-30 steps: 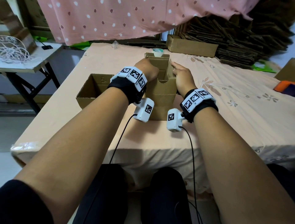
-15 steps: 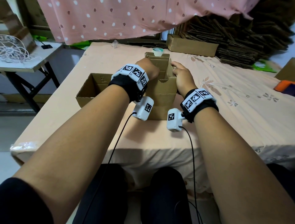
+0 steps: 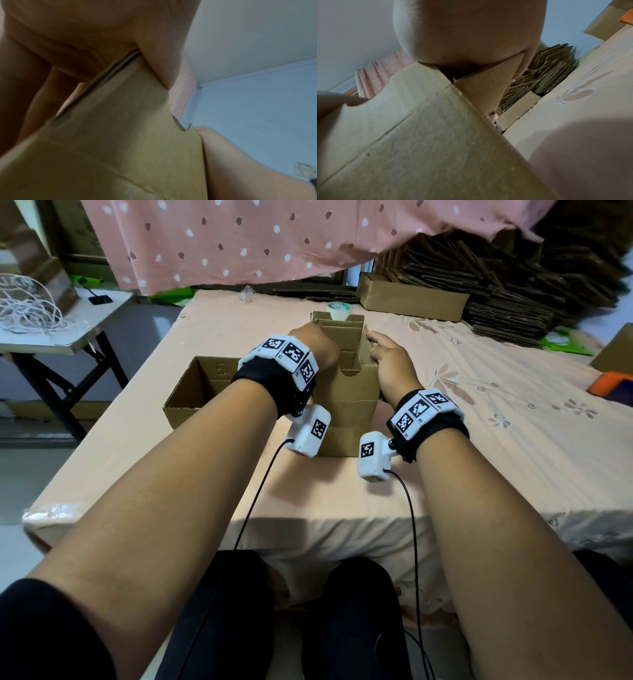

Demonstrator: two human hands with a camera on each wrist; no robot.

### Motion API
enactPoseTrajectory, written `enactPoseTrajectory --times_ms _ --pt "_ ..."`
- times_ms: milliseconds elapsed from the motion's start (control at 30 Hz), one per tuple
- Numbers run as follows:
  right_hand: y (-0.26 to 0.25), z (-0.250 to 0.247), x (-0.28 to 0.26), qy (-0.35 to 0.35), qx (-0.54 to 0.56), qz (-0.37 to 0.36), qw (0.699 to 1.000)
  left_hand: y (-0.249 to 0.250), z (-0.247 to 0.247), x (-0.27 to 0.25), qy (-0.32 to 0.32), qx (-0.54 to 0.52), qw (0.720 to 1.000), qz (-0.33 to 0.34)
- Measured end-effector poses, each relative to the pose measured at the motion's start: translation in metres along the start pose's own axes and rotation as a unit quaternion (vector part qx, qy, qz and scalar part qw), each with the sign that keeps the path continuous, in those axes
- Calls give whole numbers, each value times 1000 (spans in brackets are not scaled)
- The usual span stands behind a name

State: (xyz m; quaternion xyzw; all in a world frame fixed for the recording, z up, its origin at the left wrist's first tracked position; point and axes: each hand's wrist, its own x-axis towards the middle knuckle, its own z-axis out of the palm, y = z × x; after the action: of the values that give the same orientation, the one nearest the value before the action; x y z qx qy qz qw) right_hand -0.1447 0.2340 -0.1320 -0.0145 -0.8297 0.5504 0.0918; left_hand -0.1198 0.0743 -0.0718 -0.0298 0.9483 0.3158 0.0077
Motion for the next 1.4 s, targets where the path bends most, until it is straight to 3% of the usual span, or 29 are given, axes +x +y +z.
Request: enactPoseTrajectory --times_ms 200,667,1067,1400 --pt "16 2 13 20 -8 33 999 1 1 -1 22 32 999 9" --pt "-44 -12 -39 33 -28 92 995 5 2 -4 29 45 999 1" --pt "-63 -17 -51 107 -182 23 977 4 -4 -9 17 58 998 23" --pt "-71 -18 -51 78 -324 -44 942 2 -7 -29 25 67 997 41"
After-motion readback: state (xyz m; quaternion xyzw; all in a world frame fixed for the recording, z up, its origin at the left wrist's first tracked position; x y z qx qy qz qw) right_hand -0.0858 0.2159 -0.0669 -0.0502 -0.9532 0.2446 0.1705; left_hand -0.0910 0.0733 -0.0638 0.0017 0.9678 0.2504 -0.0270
